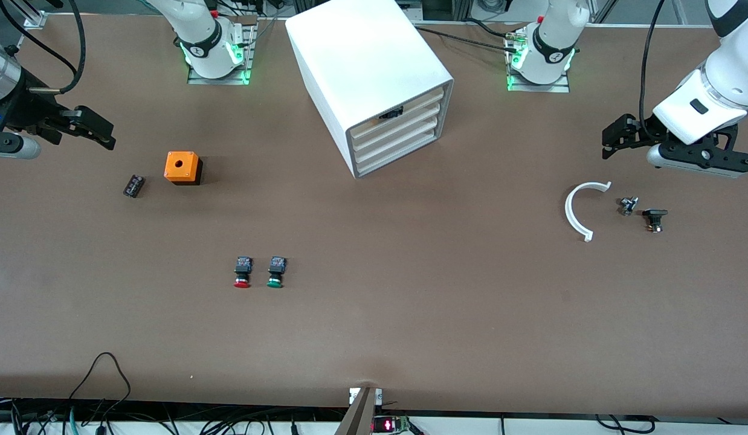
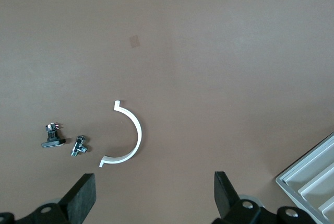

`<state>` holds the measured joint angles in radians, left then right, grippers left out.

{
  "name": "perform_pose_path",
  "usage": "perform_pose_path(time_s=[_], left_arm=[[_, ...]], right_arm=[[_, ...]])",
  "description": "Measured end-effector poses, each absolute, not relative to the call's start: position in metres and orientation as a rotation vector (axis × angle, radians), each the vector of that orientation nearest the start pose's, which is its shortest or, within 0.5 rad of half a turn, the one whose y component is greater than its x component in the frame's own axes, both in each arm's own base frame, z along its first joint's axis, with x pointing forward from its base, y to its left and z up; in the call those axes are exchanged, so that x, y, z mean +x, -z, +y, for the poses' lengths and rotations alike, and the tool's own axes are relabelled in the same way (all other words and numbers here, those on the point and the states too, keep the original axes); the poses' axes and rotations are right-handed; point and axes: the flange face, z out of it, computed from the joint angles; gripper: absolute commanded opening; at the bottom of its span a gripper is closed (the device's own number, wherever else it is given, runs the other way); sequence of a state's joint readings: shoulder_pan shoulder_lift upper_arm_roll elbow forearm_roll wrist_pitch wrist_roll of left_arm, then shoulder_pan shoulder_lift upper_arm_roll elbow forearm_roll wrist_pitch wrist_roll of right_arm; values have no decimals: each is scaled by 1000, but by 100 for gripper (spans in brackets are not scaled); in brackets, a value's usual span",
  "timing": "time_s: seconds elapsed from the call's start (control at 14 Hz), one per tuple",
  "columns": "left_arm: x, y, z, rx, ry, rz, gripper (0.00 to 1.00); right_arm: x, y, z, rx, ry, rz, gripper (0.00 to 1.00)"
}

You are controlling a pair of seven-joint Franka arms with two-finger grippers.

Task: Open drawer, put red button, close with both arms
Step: 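Move the right gripper toward the red mushroom button, then lower the right gripper onto the red button while the left gripper reaches the drawer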

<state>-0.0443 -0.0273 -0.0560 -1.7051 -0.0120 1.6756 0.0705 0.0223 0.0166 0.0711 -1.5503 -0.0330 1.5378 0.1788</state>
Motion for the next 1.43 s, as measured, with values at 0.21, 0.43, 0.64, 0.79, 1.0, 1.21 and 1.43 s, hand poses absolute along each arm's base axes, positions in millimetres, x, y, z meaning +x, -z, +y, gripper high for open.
perform_pose_path(time_s=[0.21,0.43,0.64,0.79,1.0,1.21,1.43], left_arm=[[549,-585,-57,-3141,-4,267,100],[549,-585,-57,-3141,-4,268,100],[549,-585,-58,-3140,-5,271,100],[548,-584,-59,-3140,-21,274,100],[546,-586,-59,-3139,-33,275,100],[540,-587,-66,-3135,-94,295,100],[534,-588,-79,-3126,-146,334,100]], right_arm=[[555,-622,49,-3168,-38,135,100],[555,-621,49,-3167,-39,123,100],[557,-619,48,-3166,-40,-76,100],[565,-603,48,-3163,-87,-127,100],[581,-566,48,-3156,-187,-145,100],[601,-526,51,-3149,-233,-146,100],[625,-493,60,-3151,-169,-37,100]])
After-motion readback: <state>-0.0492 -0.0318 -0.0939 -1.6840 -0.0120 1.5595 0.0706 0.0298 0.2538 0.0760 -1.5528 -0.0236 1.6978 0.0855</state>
